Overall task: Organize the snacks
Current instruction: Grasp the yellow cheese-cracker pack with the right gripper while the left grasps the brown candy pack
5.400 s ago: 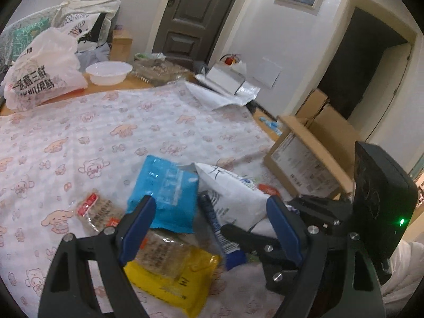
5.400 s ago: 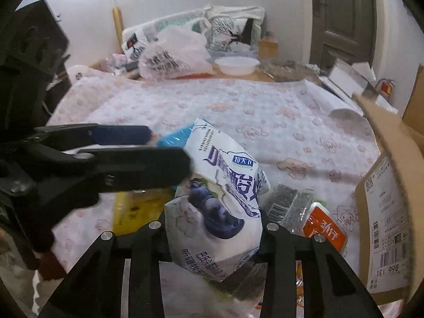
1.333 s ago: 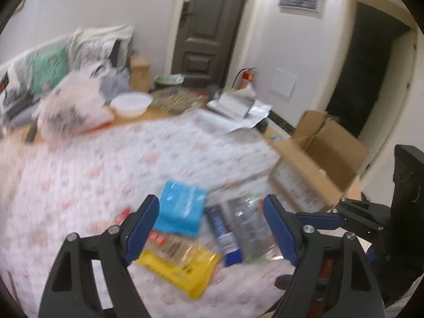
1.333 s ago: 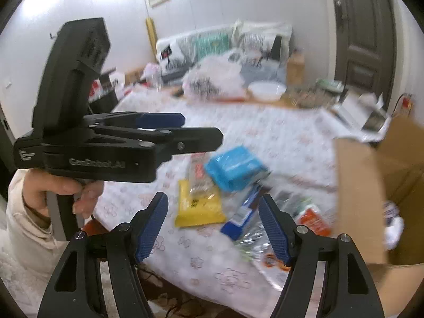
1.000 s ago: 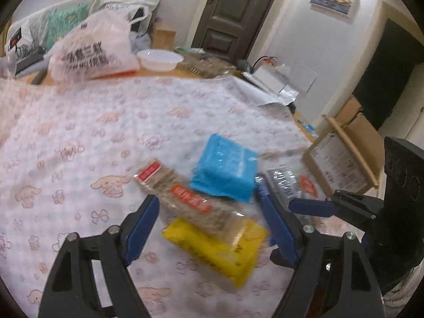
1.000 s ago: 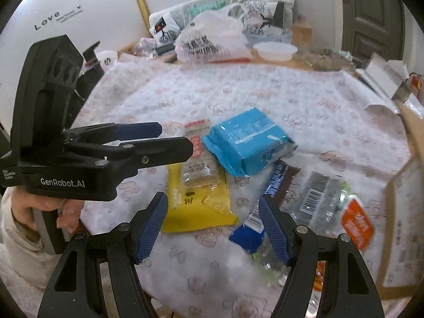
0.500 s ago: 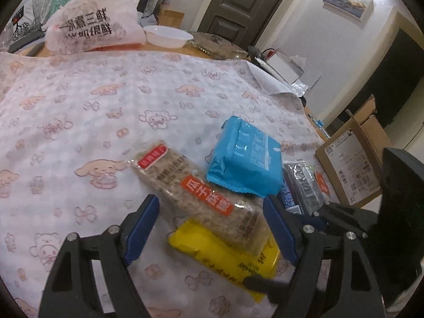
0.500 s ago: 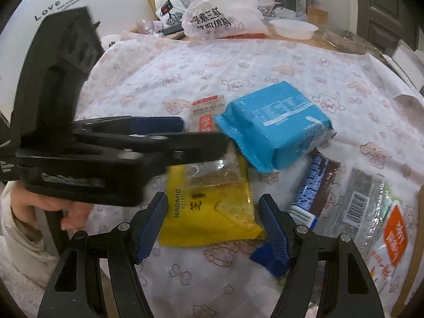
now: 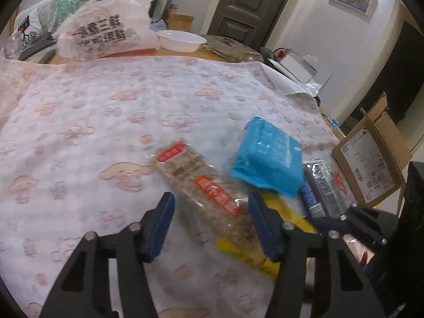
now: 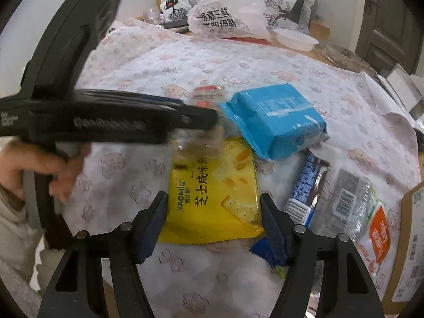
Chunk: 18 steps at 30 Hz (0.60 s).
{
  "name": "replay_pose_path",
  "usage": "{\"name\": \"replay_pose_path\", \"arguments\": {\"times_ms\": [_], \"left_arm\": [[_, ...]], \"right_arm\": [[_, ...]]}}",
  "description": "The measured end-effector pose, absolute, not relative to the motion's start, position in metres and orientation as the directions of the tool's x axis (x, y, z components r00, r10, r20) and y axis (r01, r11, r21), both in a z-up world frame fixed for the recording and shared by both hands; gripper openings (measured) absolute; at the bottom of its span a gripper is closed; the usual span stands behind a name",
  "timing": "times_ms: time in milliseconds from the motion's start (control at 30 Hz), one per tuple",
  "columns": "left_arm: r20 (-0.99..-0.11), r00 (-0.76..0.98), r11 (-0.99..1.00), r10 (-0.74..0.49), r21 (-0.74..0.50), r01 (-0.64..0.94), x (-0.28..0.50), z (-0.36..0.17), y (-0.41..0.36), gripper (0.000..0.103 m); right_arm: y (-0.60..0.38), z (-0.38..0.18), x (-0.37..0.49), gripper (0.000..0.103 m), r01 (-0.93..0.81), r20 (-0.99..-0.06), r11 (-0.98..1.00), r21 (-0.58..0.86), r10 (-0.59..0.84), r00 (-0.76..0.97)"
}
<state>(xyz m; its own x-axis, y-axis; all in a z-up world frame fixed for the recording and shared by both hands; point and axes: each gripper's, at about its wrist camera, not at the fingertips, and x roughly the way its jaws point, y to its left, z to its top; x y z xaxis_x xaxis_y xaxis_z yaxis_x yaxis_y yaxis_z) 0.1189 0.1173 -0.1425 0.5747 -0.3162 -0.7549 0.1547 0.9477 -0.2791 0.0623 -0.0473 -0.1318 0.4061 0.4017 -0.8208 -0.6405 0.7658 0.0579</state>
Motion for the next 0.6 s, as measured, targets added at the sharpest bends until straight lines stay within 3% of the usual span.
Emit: {"name": "replay_pose_path", "arguments": {"times_ms": [200,267,300,367,467,600], "left_arm": [[-0.770,0.573,0.958,-0.279,-0.265,0.110,0.114,-0.143,0.132,0.054],[-0.762,0.564,0.945,-0.318,-0.306,0.118,0.113,-0.143,0.130,0.055],[-0.757,0.557,0.936,-0.340,-0.327,0.127,0.113,-0.143,0.128,0.057],[-0.745,0.546,0.919,-0.384,-0.366,0.146,0.115,-0.143,0.119,0.072],[-0.741,0.536,0.911,-0.403,-0.378,0.163,0.118,-0.142,0.102,0.078],[-0.764,0.554,0.942,-0.331,-0.306,0.140,0.124,-0.144,0.086,0.082]], "right_arm": [[-0.056,-0.130,0.057,0.065,-0.609,-0.828,0.793,0.028,0.360,0.430],[-0.059,-0.129,0.056,0.065,-0.597,-0.824,0.801,0.026,0.355,0.440],[-0.059,-0.129,0.055,0.065,-0.600,-0.822,0.800,0.029,0.361,0.441],[-0.059,-0.130,0.053,0.065,-0.607,-0.819,0.795,0.026,0.365,0.443],[-0.060,-0.130,0.052,0.065,-0.618,-0.816,0.785,0.050,0.388,0.427],[-0.057,-0.131,0.050,0.065,-0.627,-0.815,0.777,0.047,0.393,0.426]]}}
